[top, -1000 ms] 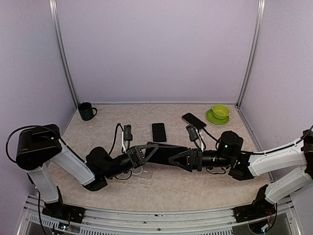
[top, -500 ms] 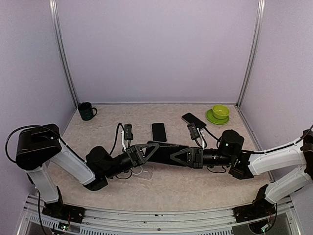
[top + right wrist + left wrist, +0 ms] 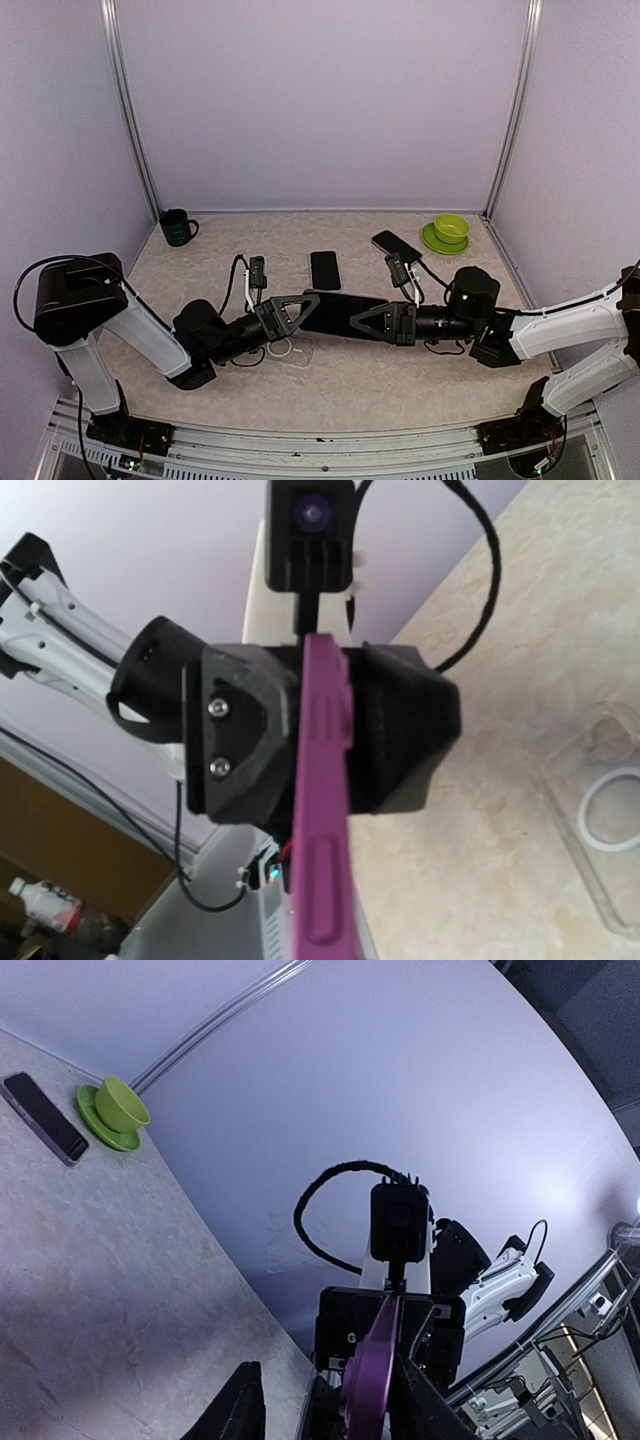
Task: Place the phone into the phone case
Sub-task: Pass from the left arm to the right, then move the phone case to the center of the board.
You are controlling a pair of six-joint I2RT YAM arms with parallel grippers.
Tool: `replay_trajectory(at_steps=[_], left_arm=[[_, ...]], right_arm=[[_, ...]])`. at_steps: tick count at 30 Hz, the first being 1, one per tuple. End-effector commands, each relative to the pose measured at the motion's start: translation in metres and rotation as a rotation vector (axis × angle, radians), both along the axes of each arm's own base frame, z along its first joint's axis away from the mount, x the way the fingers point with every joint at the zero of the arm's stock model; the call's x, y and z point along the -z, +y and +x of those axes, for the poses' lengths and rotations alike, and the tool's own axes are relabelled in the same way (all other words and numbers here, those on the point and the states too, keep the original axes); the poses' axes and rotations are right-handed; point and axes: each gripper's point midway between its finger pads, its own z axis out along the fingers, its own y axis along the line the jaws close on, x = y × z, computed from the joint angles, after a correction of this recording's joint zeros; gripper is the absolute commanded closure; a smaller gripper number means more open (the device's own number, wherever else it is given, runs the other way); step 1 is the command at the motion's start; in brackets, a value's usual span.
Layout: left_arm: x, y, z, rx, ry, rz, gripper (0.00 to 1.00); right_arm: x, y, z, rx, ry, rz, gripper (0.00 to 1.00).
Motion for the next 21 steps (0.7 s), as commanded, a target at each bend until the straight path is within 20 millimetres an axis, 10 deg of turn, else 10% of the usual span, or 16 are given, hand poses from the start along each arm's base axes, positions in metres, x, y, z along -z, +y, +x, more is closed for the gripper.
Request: replay_trajectory(at_steps=[1,21], left_arm=[[-0.003,0.024,0.016,-0.104,-0.016,-0.001,0.55],[0.056,0.108,0.062,-0.55,0.164,0.353,0.47]], right_arm=[[-0.032,-0.009,0.001,0.033,-0.114,0.077,1.0],[0.001,-0.016,0.033,0.201,-0.039,-0.109,1.0]])
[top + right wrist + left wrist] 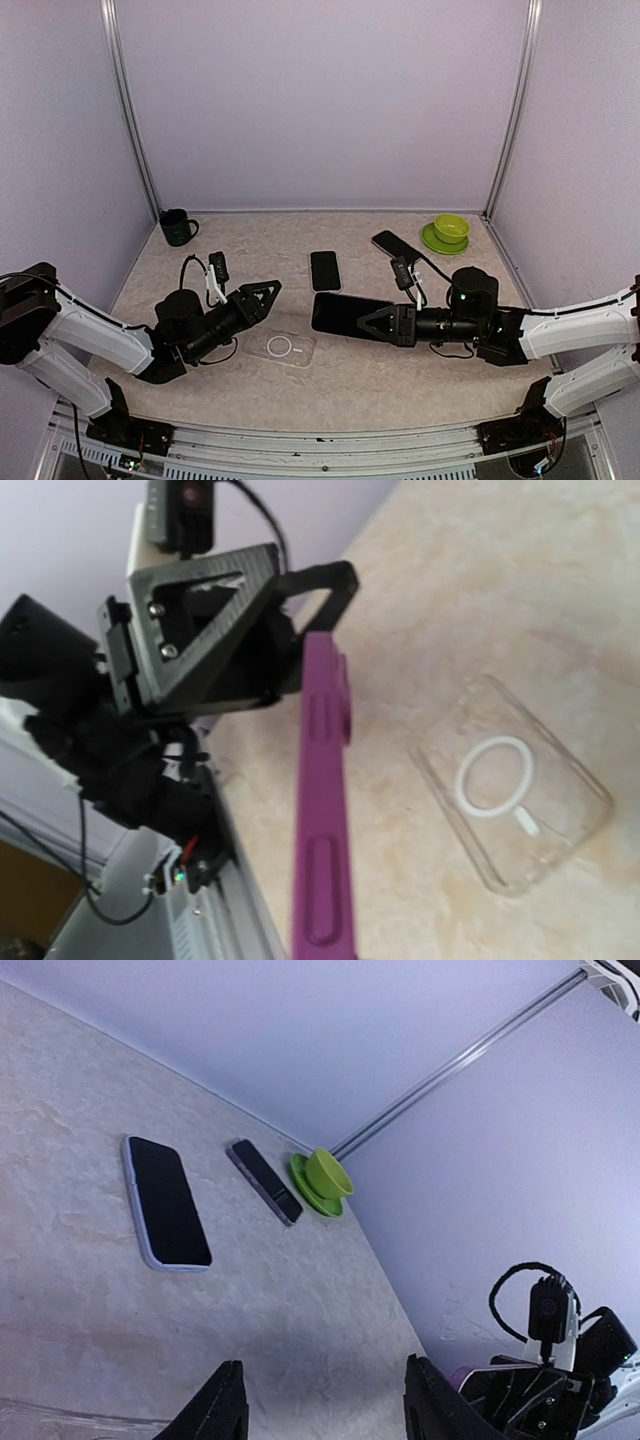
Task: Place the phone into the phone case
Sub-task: Move the phone case to the center of the board.
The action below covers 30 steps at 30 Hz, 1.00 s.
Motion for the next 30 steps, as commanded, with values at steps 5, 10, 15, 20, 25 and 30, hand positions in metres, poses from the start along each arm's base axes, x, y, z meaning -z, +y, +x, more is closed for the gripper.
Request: replay_trajectory(at_steps=[5,10,15,20,25,30], left_arm=[[0.043,0.049,0.014,-0.223,0.135,0.125,0.47],[0.062,0.064,0.02,-0.304,0.206,0.2,0.47],[0.079,0.076,0.027,-0.368,0.281,0.273,0.47],[0.089,0.08,0.029,-0.383,0.313,0.309,0.46],[0.105,0.082,0.03,-0.39,0.38,0.356,0.46],[0.119,0.083,0.027,-0.389,0.43,0.406,0.46]], right_arm=[[-0.015,-0.002,0.021,0.097,-0.038,-0.003,1.0],[-0.013,0.001,0.021,0.087,-0.047,-0.008,1.0],[-0.01,0.004,0.021,0.069,-0.05,-0.013,1.0],[-0.004,0.008,0.022,0.057,-0.036,-0.032,1.0],[0.006,0.008,0.027,0.083,-0.001,-0.072,1.0],[0.007,0.008,0.027,0.083,0.001,-0.074,1.0]])
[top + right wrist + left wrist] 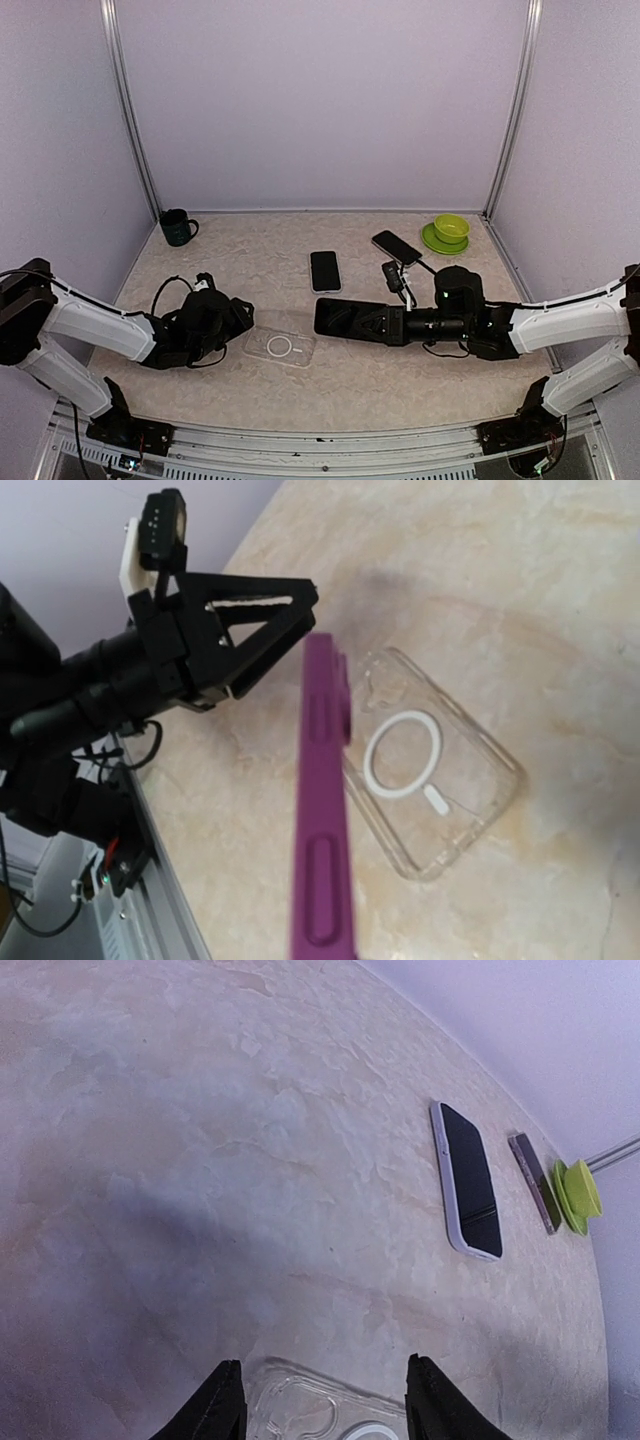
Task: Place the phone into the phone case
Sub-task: Move the phone case to the center of the board.
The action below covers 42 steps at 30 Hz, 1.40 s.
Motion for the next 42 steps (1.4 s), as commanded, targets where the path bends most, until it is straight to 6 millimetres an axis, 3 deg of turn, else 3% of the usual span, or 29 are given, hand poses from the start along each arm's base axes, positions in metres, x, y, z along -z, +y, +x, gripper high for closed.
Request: replay_trajectory(at_steps=[1,11,22,42], left_arm=[[0.017,0.003,-0.002,-0.011,0.072,0.049,0.46],[0.041,-0.008,-0.01,0.052,0.146,0.049,0.44],[0.044,-0.03,-0.022,0.147,0.172,0.023,0.44],[0.044,-0.079,-0.04,0.295,0.17,0.006,0.44]], right_arm=[[-0.023,0.005,0.009,0.012,-0.044,0.05,1.0],[-0.015,0.002,0.014,0.044,-0.023,0.023,1.0],[-0.012,0.001,0.016,0.057,-0.016,0.008,1.0],[0.011,-0.003,0.031,0.128,0.14,-0.09,1.0]])
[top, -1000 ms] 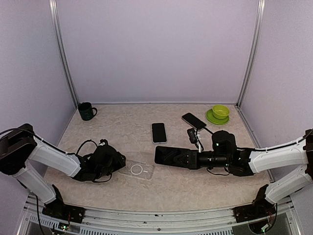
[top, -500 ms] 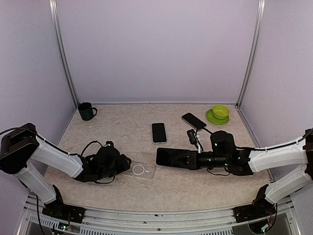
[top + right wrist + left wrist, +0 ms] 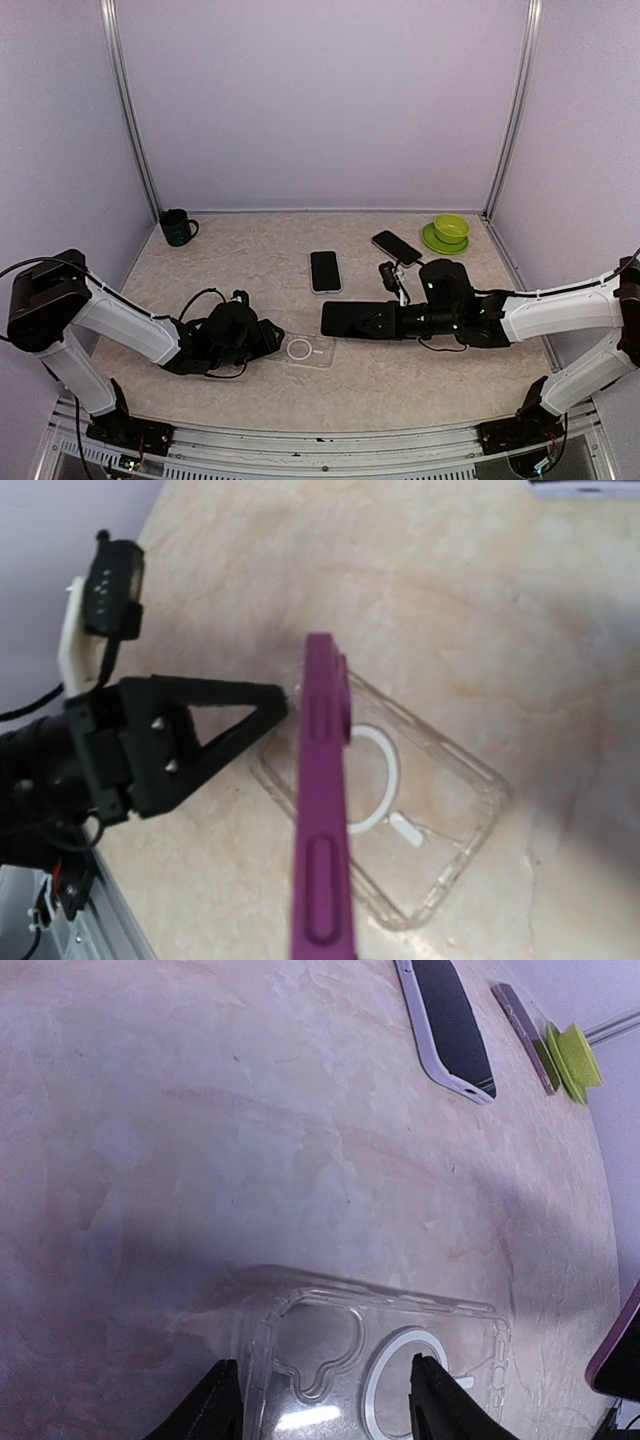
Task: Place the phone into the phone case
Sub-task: Move the phone case to the center of the board.
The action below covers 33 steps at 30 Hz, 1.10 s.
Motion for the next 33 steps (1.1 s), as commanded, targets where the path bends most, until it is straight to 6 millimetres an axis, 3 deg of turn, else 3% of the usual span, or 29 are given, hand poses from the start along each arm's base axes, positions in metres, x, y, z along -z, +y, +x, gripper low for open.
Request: replay_trajectory(at_steps=[1,8,19,33], left_arm=[[-0.001,-0.017,-0.006,0.064,0.0,-0.014,0.44],[-0.003,-0.037,-0.012,0.118,-0.005,-0.038,0.44],[-0.008,-0.06,-0.018,0.179,-0.017,-0.074,0.44],[-0.014,-0.075,-0.023,0.222,-0.037,-0.112,0.44]], right_arm=[[-0.012,0.001,0.012,0.041,0.009,0.026,1.0],[-0.007,-0.007,0.014,0.061,0.036,0.029,1.0],[0.003,-0.004,0.009,-0.051,0.09,0.051,1.0],[0.027,-0.003,0.003,-0.096,0.283,0.071,1.0]])
